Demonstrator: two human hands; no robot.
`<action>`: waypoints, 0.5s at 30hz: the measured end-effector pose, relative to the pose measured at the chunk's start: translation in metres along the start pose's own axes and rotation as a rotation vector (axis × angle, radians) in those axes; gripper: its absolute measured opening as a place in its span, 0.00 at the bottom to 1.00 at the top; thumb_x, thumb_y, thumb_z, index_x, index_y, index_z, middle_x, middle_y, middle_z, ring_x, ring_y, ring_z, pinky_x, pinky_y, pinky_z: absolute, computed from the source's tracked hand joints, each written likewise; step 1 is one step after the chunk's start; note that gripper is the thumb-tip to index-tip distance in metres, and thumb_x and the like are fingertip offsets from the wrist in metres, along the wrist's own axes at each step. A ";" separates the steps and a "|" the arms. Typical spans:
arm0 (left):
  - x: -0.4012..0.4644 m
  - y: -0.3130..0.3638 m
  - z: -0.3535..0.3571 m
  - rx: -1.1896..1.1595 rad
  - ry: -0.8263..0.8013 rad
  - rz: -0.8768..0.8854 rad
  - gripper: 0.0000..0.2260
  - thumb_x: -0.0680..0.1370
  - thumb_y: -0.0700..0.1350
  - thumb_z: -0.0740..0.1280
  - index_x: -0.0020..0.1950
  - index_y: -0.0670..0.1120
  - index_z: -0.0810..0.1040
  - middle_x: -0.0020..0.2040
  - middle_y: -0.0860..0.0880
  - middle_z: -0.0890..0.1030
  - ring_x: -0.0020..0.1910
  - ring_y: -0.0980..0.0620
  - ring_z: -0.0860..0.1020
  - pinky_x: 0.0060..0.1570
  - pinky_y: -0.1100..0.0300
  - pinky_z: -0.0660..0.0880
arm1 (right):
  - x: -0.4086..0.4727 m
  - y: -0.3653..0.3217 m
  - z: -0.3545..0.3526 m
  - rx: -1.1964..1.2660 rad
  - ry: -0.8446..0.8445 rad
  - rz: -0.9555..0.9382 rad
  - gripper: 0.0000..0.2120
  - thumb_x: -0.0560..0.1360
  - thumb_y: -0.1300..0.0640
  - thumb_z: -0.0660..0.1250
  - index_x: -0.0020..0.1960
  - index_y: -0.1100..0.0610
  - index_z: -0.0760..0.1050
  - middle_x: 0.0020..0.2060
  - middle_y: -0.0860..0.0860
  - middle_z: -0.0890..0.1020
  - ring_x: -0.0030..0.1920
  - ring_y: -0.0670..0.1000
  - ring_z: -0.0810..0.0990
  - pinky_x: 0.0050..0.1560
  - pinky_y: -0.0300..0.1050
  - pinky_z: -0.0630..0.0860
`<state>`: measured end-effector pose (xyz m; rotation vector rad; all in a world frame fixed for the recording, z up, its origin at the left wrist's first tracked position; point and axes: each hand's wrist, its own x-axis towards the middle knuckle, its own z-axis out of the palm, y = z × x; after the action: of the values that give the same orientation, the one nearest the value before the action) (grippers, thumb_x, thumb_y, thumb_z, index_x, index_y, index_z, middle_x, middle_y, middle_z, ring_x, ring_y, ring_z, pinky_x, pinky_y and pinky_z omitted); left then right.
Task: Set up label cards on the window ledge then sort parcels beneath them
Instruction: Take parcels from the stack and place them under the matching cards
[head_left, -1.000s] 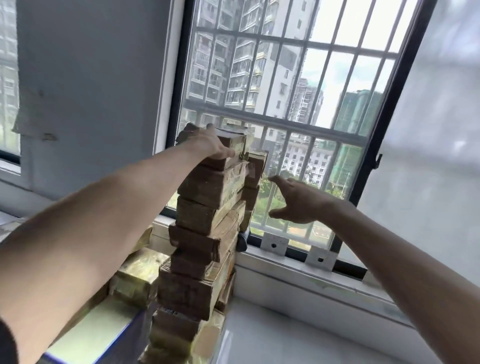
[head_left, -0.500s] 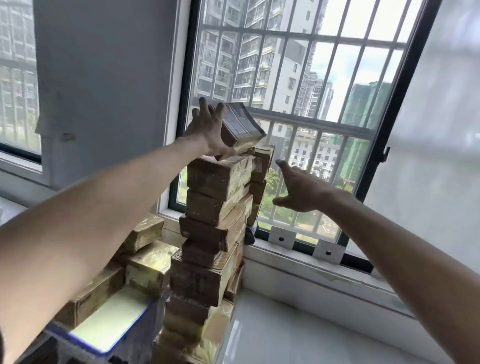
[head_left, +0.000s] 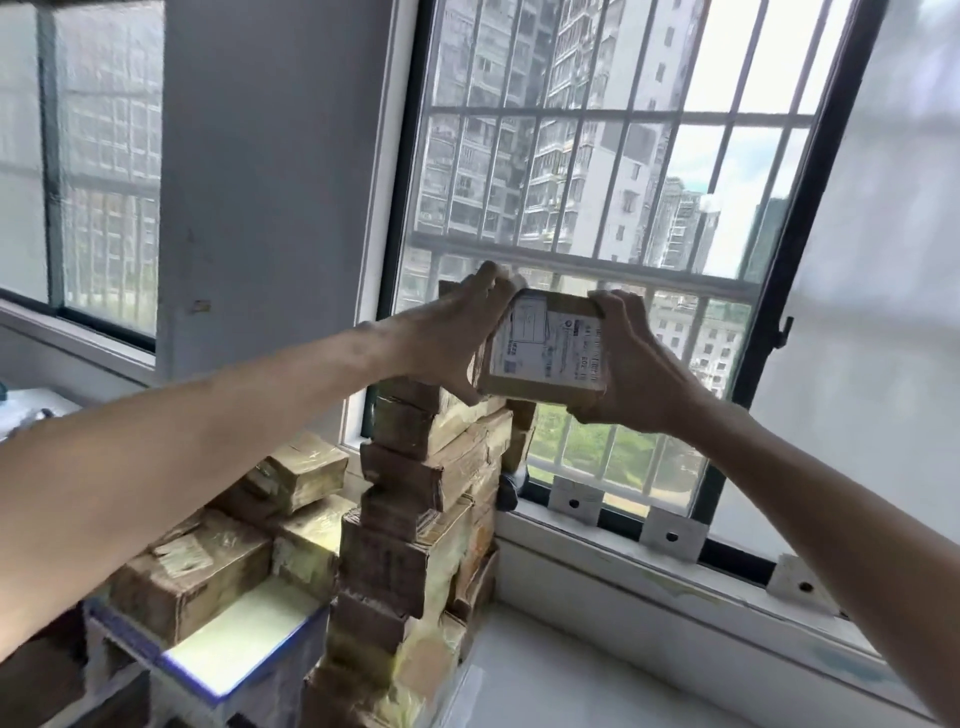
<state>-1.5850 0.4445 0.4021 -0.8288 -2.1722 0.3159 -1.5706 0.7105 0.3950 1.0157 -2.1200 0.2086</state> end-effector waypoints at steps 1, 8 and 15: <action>0.003 0.008 0.000 -0.007 0.012 0.013 0.60 0.57 0.71 0.75 0.74 0.38 0.53 0.65 0.40 0.63 0.67 0.43 0.63 0.71 0.47 0.66 | -0.007 0.003 -0.003 -0.005 0.031 -0.021 0.53 0.62 0.35 0.73 0.70 0.70 0.59 0.58 0.61 0.68 0.56 0.50 0.67 0.47 0.36 0.76; 0.034 0.065 -0.005 -0.196 0.079 0.037 0.58 0.56 0.60 0.82 0.74 0.39 0.54 0.64 0.41 0.62 0.65 0.44 0.66 0.63 0.46 0.76 | -0.054 0.038 -0.031 -0.043 0.027 -0.053 0.49 0.65 0.36 0.72 0.69 0.68 0.59 0.57 0.60 0.66 0.51 0.51 0.71 0.35 0.42 0.80; 0.066 0.119 -0.003 -0.250 0.143 0.140 0.52 0.59 0.57 0.81 0.71 0.33 0.60 0.59 0.39 0.65 0.58 0.48 0.66 0.61 0.58 0.74 | -0.108 0.068 -0.060 -0.063 0.004 -0.033 0.48 0.63 0.44 0.79 0.68 0.69 0.59 0.56 0.61 0.65 0.47 0.52 0.71 0.37 0.26 0.66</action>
<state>-1.5603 0.5776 0.3877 -1.1112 -2.0495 0.0503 -1.5431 0.8474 0.3725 1.0116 -2.0912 0.1264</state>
